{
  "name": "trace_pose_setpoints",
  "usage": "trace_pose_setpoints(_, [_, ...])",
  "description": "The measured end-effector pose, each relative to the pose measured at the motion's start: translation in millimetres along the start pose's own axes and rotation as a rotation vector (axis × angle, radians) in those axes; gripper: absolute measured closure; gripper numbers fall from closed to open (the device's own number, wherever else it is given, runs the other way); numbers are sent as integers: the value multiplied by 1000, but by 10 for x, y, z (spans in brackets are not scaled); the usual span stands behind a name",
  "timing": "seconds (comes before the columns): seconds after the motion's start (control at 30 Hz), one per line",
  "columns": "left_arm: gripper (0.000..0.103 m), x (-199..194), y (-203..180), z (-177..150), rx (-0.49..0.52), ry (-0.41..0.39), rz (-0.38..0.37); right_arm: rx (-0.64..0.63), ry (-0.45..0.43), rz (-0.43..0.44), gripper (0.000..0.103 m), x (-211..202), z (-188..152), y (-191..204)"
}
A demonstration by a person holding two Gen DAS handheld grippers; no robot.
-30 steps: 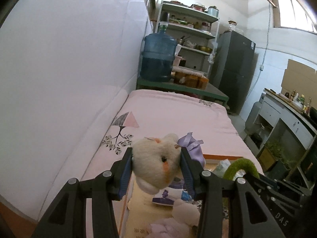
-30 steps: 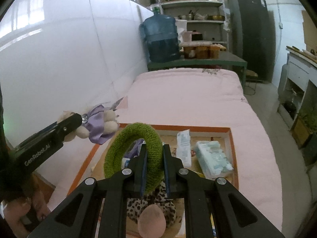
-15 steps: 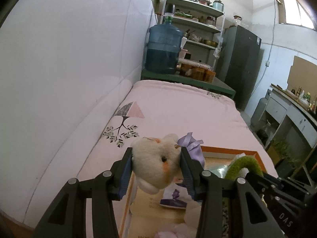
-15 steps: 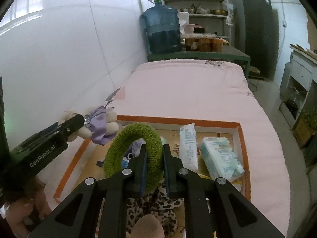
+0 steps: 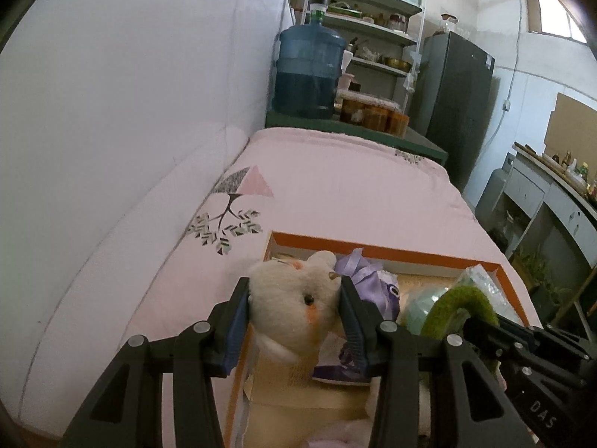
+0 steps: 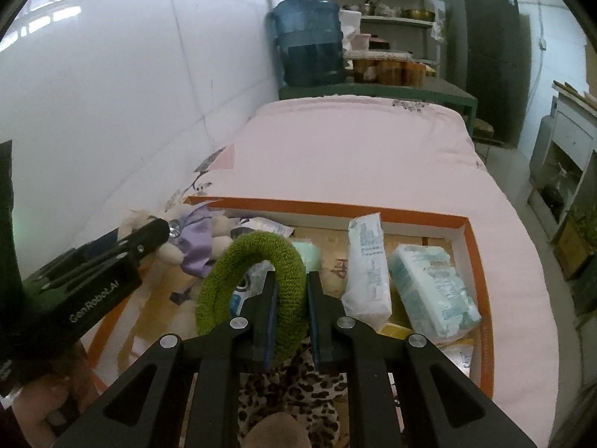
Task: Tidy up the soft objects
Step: 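Carry the plush bear and green ring over the tray box, then lower both items into the tray box and open both grippers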
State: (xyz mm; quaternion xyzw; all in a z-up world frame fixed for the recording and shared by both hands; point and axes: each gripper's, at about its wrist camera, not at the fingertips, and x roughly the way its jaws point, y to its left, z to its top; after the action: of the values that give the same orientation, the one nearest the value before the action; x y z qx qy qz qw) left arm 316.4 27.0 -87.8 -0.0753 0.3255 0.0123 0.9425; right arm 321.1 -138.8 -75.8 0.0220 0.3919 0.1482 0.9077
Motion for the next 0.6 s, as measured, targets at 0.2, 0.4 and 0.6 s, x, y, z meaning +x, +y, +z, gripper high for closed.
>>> trace_pose_setpoints(0.2, [57, 25, 12, -21, 1, 9, -4, 6, 17, 1, 89, 73, -22, -13])
trace_pose_setpoints(0.4, [56, 51, 19, -35, -12, 20, -18, 10, 22, 0, 87, 97, -15, -32])
trace_pose_setpoints(0.6, [54, 95, 37, -56, -11, 34, -16, 9, 22, -5, 84, 107, -27, -26])
